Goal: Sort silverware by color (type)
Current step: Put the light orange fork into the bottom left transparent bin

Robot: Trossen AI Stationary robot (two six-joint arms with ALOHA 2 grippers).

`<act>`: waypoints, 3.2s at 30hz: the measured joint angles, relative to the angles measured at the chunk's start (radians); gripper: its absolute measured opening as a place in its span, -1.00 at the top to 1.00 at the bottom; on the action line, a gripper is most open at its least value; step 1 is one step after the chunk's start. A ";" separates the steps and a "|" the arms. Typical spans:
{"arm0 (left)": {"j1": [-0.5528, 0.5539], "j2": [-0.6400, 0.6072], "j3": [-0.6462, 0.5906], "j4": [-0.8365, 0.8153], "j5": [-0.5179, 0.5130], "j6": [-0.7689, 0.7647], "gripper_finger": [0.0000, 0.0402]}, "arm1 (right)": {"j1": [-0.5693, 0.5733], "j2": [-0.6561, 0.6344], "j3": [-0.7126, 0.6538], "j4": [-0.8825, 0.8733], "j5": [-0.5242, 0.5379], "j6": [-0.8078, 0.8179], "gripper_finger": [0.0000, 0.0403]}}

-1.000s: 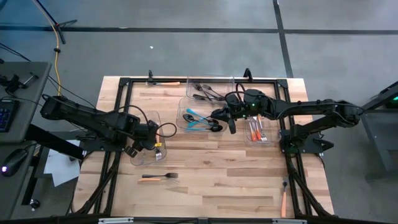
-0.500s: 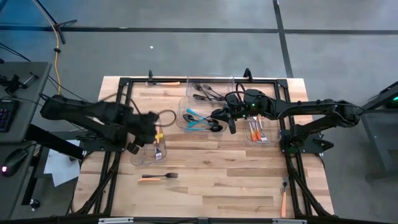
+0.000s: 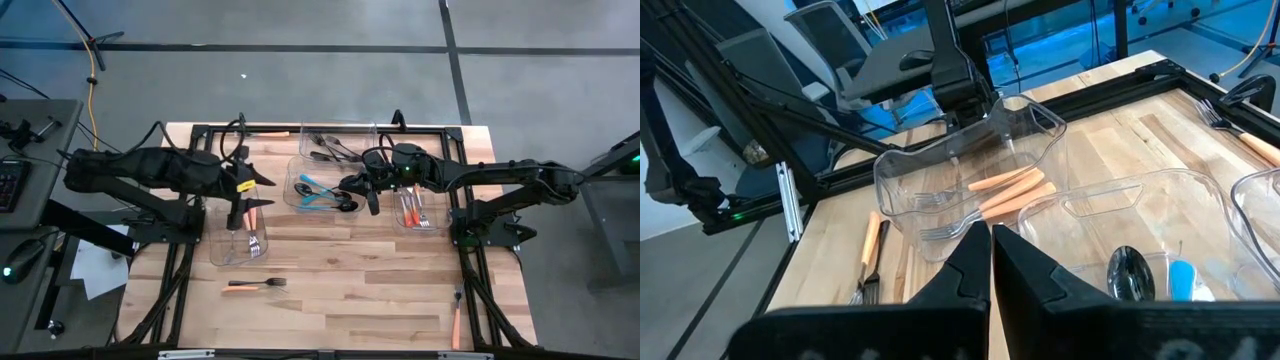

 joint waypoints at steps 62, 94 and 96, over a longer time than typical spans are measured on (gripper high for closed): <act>0.112 -0.332 -0.714 1.049 -0.057 -0.243 0.07 | 0.032 0.000 0.000 0.001 -0.001 0.108 1.00; 0.112 -0.332 -0.714 1.047 -0.053 -0.243 0.07 | 0.810 0.001 -0.266 -0.419 -0.439 1.310 1.00; 0.112 -0.332 -0.714 1.047 -0.053 -0.243 0.07 | 0.830 0.002 -0.318 -0.399 -0.511 1.410 1.00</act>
